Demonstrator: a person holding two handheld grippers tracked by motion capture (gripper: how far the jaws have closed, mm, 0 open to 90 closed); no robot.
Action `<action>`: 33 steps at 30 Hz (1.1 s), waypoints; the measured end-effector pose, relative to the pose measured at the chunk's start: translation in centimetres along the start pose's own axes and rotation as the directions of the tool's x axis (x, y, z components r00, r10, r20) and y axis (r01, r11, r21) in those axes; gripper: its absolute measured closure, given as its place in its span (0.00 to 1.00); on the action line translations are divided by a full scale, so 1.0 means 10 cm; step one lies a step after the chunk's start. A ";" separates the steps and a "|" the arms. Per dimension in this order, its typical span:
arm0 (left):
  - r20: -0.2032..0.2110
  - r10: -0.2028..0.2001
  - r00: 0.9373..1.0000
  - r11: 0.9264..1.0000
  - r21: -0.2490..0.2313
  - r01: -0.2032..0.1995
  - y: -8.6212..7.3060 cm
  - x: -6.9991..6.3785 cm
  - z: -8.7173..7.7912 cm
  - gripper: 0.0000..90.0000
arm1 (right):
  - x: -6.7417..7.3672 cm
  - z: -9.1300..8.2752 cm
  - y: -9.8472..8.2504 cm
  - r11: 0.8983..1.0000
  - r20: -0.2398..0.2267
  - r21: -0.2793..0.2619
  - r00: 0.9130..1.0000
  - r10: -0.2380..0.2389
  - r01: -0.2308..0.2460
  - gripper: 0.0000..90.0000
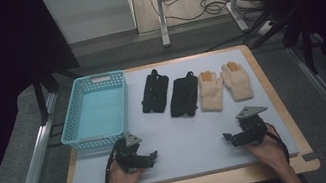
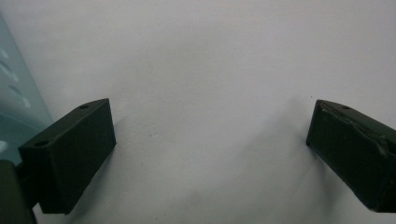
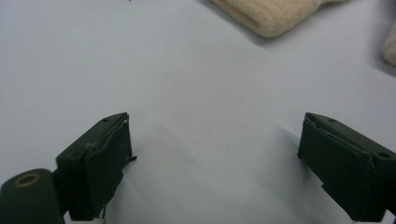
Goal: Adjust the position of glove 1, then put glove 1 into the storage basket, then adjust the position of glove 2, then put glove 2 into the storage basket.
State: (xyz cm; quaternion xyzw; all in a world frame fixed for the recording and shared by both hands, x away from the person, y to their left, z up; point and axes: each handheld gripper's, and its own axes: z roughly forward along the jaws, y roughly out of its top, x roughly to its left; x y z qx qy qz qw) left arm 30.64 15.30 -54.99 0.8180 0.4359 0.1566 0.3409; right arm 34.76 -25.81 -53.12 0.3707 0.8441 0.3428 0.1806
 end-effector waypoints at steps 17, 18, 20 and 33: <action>-0.001 -0.002 1.000 1.000 -0.004 0.002 0.00 0.00 0.00 0.02 | 0.00 -0.01 0.00 1.000 -0.004 -0.003 1.000 0.002 -0.002 0.12; -0.001 -0.002 1.000 1.000 -0.004 0.002 0.00 0.00 0.00 0.02 | 0.00 -0.01 0.00 1.000 -0.008 -0.005 1.000 0.002 -0.002 0.13; -0.002 -0.001 1.000 1.000 -0.005 0.001 -0.01 0.00 0.00 0.02 | 0.00 -0.02 0.00 1.000 -0.006 -0.004 1.000 0.003 -0.003 0.14; -0.001 -0.002 1.000 1.000 -0.005 0.002 -0.01 0.00 0.00 0.03 | -0.06 -0.08 0.06 0.999 -0.041 -0.030 0.998 0.039 -0.040 0.15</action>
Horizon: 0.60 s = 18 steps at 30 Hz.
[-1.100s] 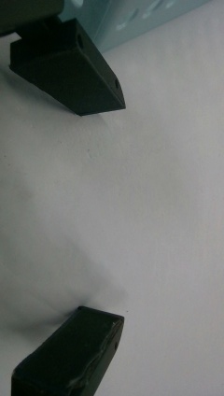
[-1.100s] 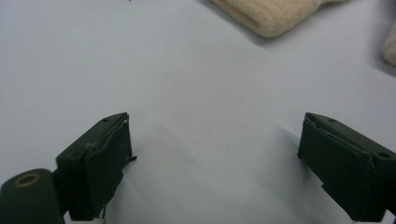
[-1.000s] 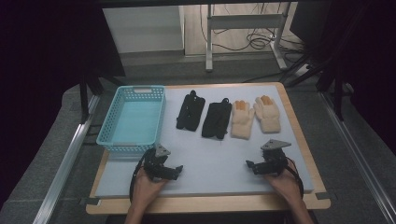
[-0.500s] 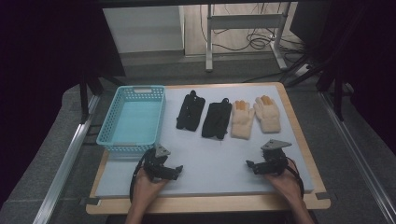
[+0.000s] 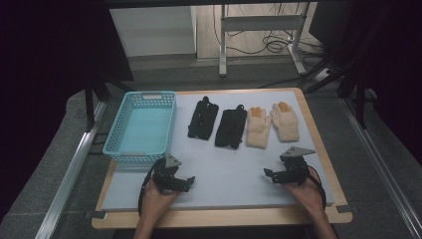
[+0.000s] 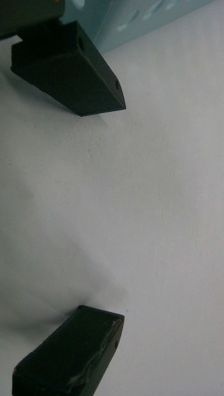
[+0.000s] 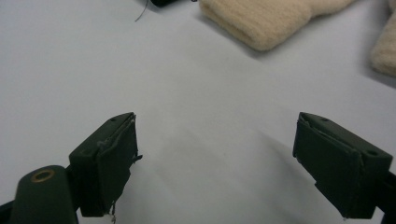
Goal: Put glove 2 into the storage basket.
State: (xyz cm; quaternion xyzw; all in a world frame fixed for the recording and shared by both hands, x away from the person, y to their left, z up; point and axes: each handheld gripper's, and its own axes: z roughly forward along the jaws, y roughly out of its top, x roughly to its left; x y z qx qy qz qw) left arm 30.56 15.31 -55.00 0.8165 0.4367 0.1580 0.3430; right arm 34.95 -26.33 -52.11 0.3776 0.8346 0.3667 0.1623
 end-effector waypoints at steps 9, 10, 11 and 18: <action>0.000 0.000 1.000 1.000 0.000 0.000 0.00 0.00 0.00 0.03 | 0.12 0.16 0.23 1.000 -0.047 0.007 0.998 -0.029 0.029 0.19; 0.000 0.000 1.000 1.000 0.000 0.000 0.00 0.00 0.00 0.03 | 0.14 0.18 0.27 0.999 -0.047 0.009 0.998 -0.035 0.036 0.20; 0.000 0.000 1.000 1.000 0.000 0.000 0.00 0.00 0.00 0.03 | 0.15 0.20 0.30 0.999 -0.051 0.006 0.998 -0.039 0.040 0.20; 0.000 0.000 1.000 1.000 0.000 0.000 0.00 0.00 0.00 0.03 | 0.18 0.32 0.54 0.999 -0.079 -0.012 0.996 -0.047 0.047 0.22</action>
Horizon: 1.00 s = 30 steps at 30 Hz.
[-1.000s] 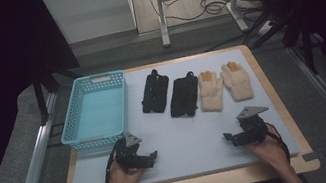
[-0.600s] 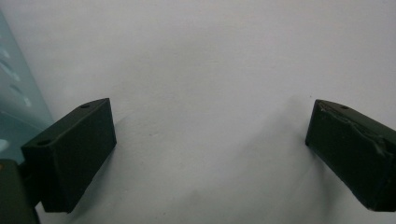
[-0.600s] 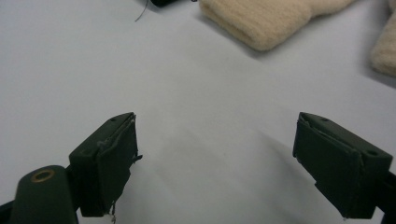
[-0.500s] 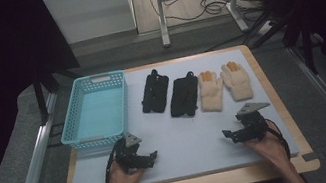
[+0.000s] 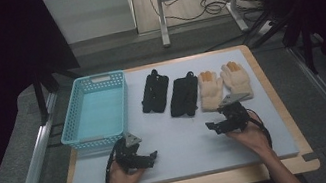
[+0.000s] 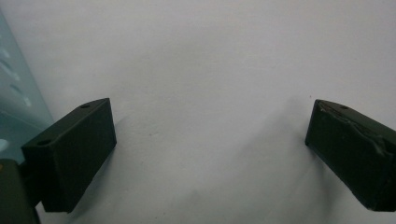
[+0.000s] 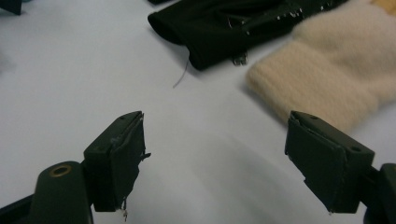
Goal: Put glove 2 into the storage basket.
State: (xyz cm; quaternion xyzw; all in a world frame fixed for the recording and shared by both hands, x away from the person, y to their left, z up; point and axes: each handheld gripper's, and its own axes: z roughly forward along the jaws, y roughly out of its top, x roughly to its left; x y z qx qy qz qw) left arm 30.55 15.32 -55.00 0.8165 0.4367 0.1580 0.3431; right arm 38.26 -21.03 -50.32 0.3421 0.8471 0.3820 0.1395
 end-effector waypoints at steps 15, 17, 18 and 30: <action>0.000 -0.001 1.000 1.000 -0.001 0.001 0.00 0.00 0.00 0.03 | -0.02 0.30 0.35 0.999 -0.006 0.024 0.999 -0.039 0.040 0.27; 0.000 -0.001 1.000 1.000 -0.001 0.001 0.00 0.00 0.00 0.03 | -0.03 0.35 0.39 0.999 0.003 0.024 0.999 -0.040 0.040 0.27; 0.000 -0.001 1.000 1.000 -0.001 0.001 0.00 0.00 0.00 0.03 | -0.04 0.37 0.41 0.999 0.004 0.023 0.999 -0.039 0.039 0.27; 0.001 0.002 1.000 1.000 0.003 -0.002 0.00 0.00 0.00 0.03 | -0.20 0.64 0.72 0.998 0.008 0.025 0.999 -0.050 0.050 0.44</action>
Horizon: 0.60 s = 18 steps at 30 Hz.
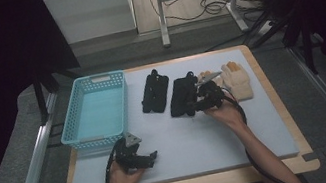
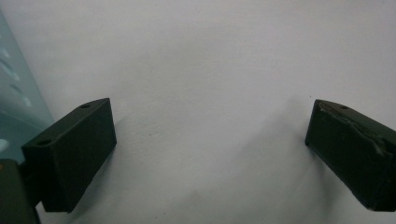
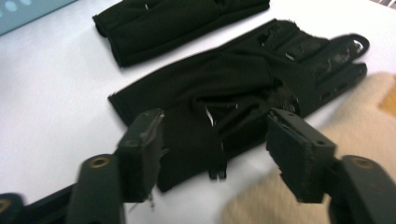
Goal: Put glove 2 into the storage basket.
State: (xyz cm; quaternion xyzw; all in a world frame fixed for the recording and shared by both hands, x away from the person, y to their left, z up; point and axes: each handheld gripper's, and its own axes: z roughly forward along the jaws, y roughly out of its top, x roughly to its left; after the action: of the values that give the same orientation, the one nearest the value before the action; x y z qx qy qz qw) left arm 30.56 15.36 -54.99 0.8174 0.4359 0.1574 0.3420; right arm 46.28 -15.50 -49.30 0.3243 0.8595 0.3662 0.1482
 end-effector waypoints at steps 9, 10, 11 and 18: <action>0.001 -0.001 1.000 1.000 -0.001 0.001 0.00 0.00 0.00 0.03 | -0.09 0.30 0.20 0.999 0.041 0.050 0.999 -0.006 0.004 0.53; 0.001 -0.001 1.000 1.000 -0.001 0.001 0.00 0.00 0.00 0.03 | -0.11 0.34 0.22 0.999 0.046 0.051 0.999 -0.003 0.001 0.53; 0.001 0.000 1.000 1.000 -0.001 0.000 0.00 0.00 0.00 0.03 | -0.13 0.37 0.23 0.999 0.052 0.053 0.999 0.004 -0.006 0.52; 0.002 -0.001 1.000 1.000 -0.002 0.001 0.00 0.00 0.00 0.03 | -0.24 0.57 0.31 0.996 0.092 0.065 0.994 0.063 -0.069 0.34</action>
State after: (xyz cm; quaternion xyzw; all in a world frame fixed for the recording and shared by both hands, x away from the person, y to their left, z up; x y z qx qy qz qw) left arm 30.58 15.36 -55.01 0.8171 0.4359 0.1568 0.3432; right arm 52.28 -12.44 -50.97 0.3735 0.8527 0.3264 0.1636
